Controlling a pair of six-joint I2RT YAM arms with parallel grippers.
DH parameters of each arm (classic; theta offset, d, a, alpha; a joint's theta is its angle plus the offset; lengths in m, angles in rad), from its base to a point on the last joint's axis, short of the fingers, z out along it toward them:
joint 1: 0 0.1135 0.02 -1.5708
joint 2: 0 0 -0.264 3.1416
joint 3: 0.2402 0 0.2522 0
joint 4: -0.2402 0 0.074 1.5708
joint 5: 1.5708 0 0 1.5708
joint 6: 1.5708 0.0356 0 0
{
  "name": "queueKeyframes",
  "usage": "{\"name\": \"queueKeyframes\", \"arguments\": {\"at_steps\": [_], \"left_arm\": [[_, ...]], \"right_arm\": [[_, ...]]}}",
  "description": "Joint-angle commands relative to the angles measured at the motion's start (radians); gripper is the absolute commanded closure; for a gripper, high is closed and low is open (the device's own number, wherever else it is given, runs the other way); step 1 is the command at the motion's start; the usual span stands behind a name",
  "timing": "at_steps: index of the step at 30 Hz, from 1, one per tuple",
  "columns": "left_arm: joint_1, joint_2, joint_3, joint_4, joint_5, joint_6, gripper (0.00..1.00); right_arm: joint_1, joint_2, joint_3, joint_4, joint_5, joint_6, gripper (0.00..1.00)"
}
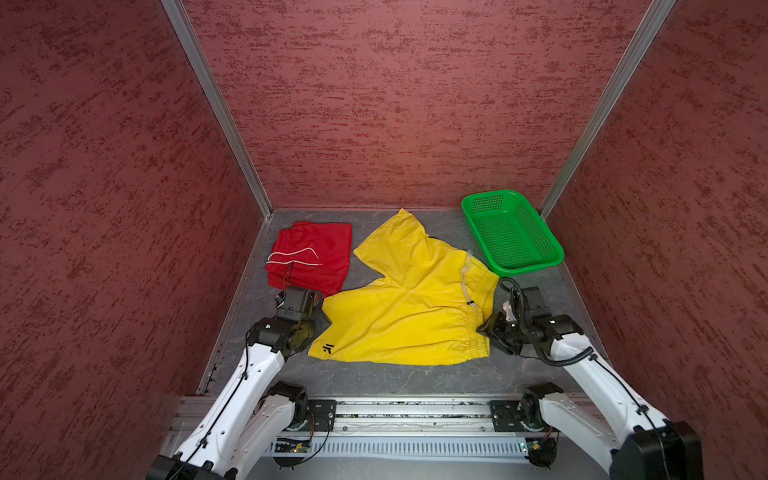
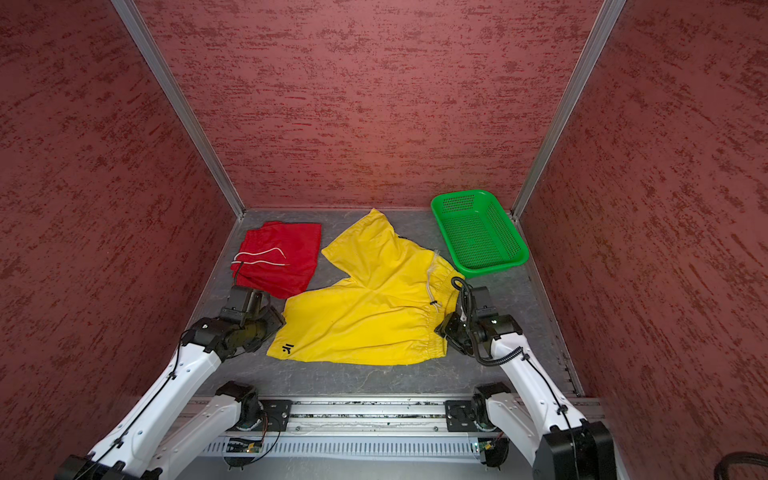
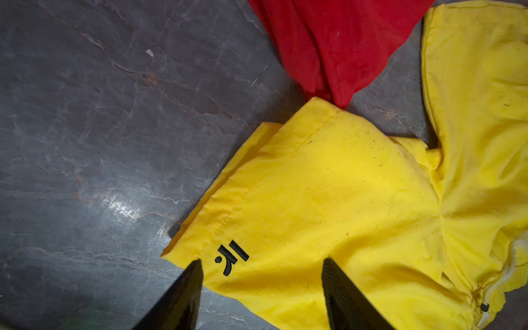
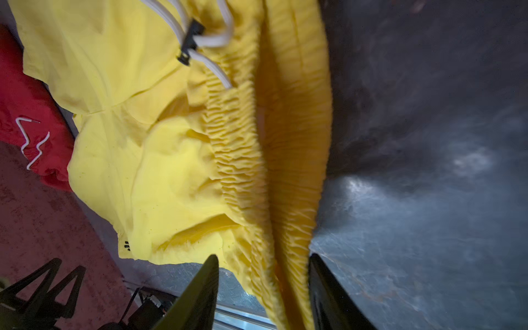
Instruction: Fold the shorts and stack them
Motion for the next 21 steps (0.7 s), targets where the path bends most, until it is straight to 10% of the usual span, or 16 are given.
{"name": "queueKeyframes", "arguments": {"at_steps": [1,14,21], "left_arm": [[-0.004,-0.009,0.058,0.056,0.022,0.088,0.26],[-0.058,0.172,0.076,0.308,0.114,0.168,0.26],[-0.057,0.169,0.053,0.328,0.101,0.164,0.26]], "right_arm": [[-0.002,0.012,0.17,-0.131,0.177,-0.079,0.47],[-0.01,0.56,0.614,0.117,0.563,-0.516,0.36],[-0.045,0.839,0.781,0.192,0.438,-0.555,0.36]]}}
